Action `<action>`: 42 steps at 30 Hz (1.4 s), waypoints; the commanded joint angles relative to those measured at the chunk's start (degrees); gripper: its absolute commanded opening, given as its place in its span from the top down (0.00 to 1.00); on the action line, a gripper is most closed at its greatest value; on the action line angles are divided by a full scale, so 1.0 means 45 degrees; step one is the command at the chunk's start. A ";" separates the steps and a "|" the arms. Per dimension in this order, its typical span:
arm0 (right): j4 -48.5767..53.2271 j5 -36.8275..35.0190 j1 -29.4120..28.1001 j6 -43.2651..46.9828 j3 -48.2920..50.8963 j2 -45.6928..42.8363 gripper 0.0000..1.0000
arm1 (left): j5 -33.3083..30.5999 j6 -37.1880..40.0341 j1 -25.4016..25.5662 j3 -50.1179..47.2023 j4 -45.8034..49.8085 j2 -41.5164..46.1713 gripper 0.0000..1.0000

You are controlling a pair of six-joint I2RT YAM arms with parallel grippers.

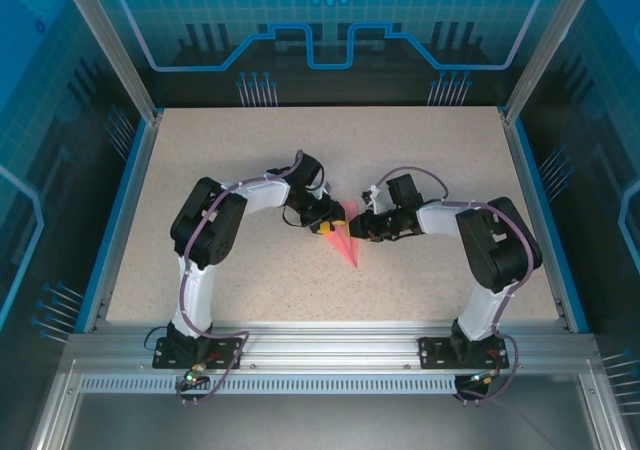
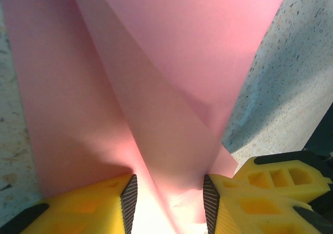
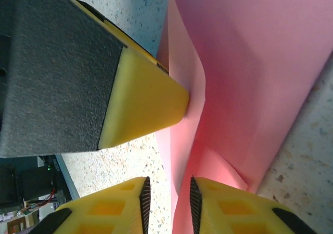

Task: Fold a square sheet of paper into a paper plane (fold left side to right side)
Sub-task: Fourth fold the wing at the center of the table.

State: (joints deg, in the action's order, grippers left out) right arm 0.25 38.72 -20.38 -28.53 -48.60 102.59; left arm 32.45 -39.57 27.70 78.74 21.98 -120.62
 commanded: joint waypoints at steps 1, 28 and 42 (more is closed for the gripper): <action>-0.0127 0.0332 0.0115 -0.0095 -0.0294 0.0361 0.76 | -0.0413 -0.0062 0.0072 0.0062 0.0685 -0.0440 0.58; 0.1768 -0.1802 0.0153 0.0488 -0.0845 0.0542 1.00 | -0.0440 0.0059 0.0072 -0.0011 0.0756 -0.0347 0.58; 0.1585 -0.1642 0.0138 0.0432 -0.0470 0.0262 1.00 | -0.0462 0.0068 0.0069 -0.0031 0.0761 -0.0345 0.58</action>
State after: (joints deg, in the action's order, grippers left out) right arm 6.59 31.46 -20.29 -27.14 -51.11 104.27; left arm 32.45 -39.53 27.70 78.74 22.00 -120.62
